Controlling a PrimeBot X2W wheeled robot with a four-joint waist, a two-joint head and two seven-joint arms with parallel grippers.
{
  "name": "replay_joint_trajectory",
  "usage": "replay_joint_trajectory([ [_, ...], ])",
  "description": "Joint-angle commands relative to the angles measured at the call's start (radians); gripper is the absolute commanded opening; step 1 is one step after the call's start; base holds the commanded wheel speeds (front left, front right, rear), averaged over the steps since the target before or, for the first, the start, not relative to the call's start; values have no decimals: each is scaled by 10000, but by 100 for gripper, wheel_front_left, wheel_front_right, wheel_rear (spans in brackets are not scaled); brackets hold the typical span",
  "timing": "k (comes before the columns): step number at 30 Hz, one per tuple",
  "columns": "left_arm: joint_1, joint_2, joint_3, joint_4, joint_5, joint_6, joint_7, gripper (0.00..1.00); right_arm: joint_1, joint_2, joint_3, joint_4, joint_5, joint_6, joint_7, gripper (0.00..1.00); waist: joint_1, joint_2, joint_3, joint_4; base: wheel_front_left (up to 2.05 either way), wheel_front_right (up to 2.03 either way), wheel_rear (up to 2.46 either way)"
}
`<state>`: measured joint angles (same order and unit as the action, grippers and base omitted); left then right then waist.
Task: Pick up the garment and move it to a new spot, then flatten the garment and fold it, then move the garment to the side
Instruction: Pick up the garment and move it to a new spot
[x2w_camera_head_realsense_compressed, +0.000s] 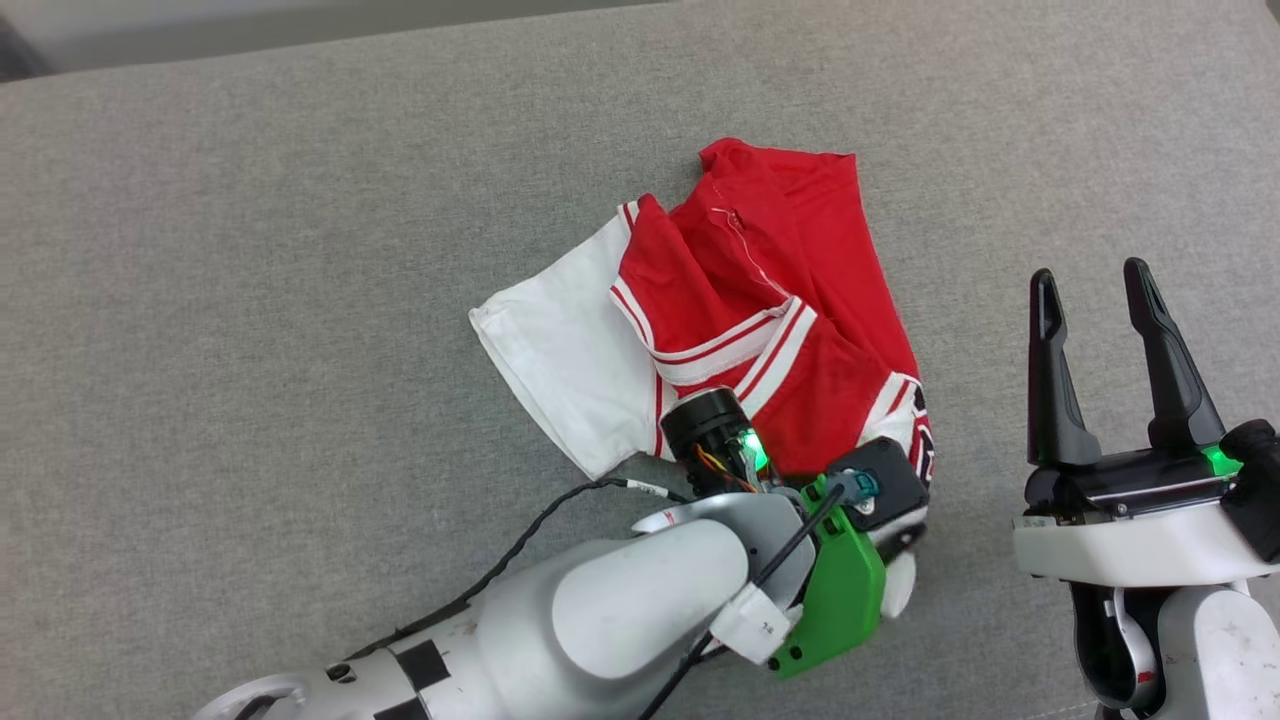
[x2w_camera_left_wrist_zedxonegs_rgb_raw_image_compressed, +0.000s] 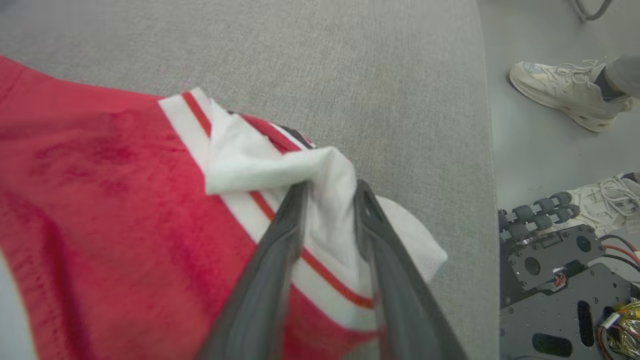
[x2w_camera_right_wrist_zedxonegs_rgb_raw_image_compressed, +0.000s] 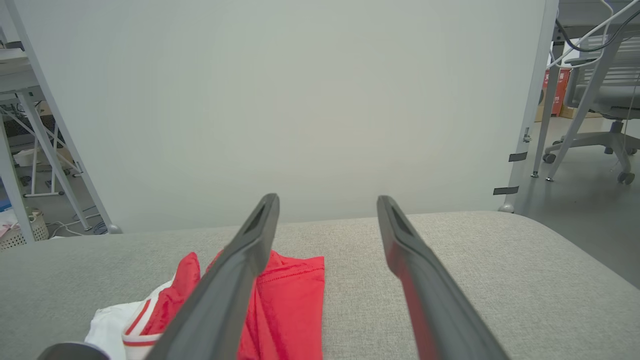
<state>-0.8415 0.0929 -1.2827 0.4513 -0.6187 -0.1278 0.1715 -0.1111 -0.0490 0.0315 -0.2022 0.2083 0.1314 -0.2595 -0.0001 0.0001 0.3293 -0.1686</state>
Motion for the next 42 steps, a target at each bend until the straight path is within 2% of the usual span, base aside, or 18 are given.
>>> replay_joint_trajectory([
  [1,20,-125,26,61,45,-29,-402,100,10,-13,-18,33,-71,-7,-23,100,1,-1,-247,201,0,0,0],
  [7,-586,-322,278,611,301,45,-2801,100,300,-13,-225,85,-275,-7,-23,100,1,-1,-912,748,0,0,0],
  [13,-601,-274,1200,986,463,1143,-4126,100,621,-13,-439,249,-227,-7,-23,100,1,-1,-1490,1263,0,0,0],
  [17,-242,271,2006,874,678,2015,-4313,100,896,-13,-538,341,-240,-7,-23,100,1,-1,-1812,1551,0,0,0],
  [21,604,1125,3404,-172,1040,2924,-4328,100,1109,-13,-598,425,-241,-7,-23,100,1,-1,-2073,1723,0,0,0],
  [27,2402,2267,5254,-1596,1709,3777,-4330,100,1435,-13,-726,506,-267,-7,-23,100,1,-1,-2450,2002,0,0,0],
  [31,3683,2656,6339,-2353,2089,4101,-4331,100,1570,-13,-728,586,-301,-7,-23,100,1,-1,-2651,2114,0,0,0],
  [35,5050,2791,7384,-2975,2530,4388,-4332,100,1719,-12,-713,704,-320,-7,-23,100,1,-1,-2837,2202,0,0,0],
  [38,5972,2683,8101,-3420,2805,4424,-4332,100,1835,-12,-722,820,-318,-7,-23,100,1,-1,-2957,2261,0,0,0],
  [42,7076,2470,8893,-3763,3217,4206,-4332,100,1994,-12,-702,1002,-310,-7,-23,100,1,-1,-3108,2330,0,0,0],
])
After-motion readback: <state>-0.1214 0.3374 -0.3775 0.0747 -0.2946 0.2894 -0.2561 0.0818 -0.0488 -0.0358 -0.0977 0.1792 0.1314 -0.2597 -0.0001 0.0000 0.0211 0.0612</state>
